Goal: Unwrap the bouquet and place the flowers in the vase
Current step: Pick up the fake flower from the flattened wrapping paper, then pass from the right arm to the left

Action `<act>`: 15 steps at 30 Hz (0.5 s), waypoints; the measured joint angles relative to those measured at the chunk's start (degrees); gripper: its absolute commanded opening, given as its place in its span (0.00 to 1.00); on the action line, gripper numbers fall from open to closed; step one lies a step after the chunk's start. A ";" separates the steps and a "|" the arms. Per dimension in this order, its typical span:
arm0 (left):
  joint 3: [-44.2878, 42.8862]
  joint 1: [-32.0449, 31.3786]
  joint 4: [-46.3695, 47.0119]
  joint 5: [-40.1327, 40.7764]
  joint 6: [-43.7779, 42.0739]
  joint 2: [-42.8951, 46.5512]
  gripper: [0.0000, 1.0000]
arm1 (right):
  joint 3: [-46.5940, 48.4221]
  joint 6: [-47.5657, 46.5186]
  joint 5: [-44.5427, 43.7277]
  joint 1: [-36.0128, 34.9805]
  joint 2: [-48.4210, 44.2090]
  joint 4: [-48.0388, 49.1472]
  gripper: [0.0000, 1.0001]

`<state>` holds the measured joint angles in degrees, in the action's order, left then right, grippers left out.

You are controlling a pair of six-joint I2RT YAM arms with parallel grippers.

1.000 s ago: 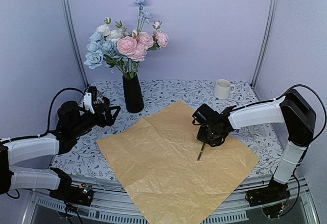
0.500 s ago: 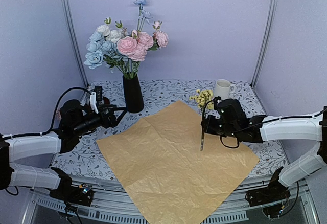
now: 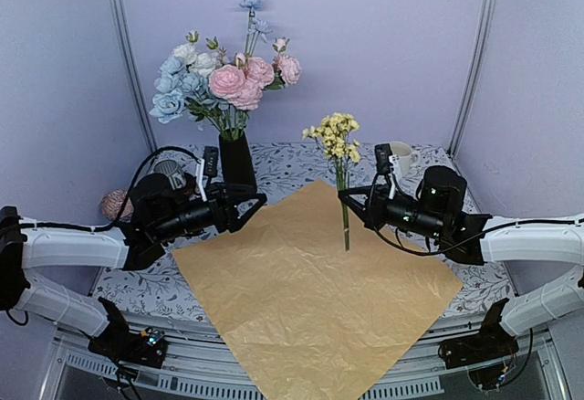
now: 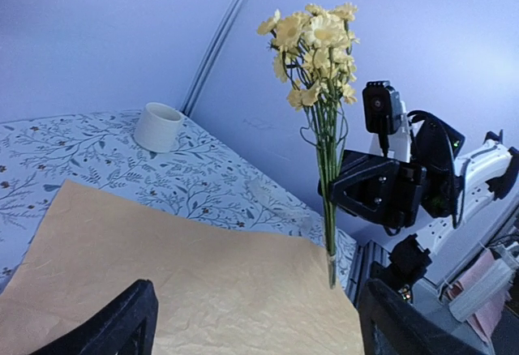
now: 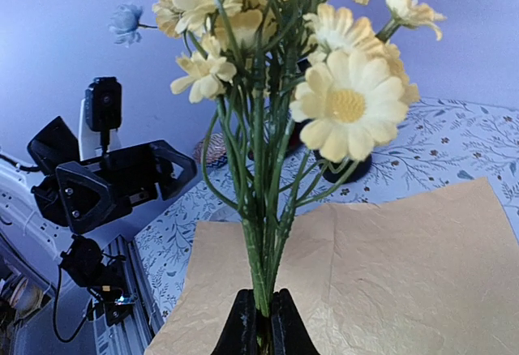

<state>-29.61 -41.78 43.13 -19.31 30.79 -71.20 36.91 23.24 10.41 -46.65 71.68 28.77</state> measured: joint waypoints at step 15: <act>-13.49 -8.35 8.00 -4.44 2.69 -14.34 0.65 | -0.11 -4.68 6.43 -4.44 3.13 10.19 0.04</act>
<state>-43.09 -50.13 51.13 -23.75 33.47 -85.54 36.80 18.57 16.84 -51.09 74.81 38.96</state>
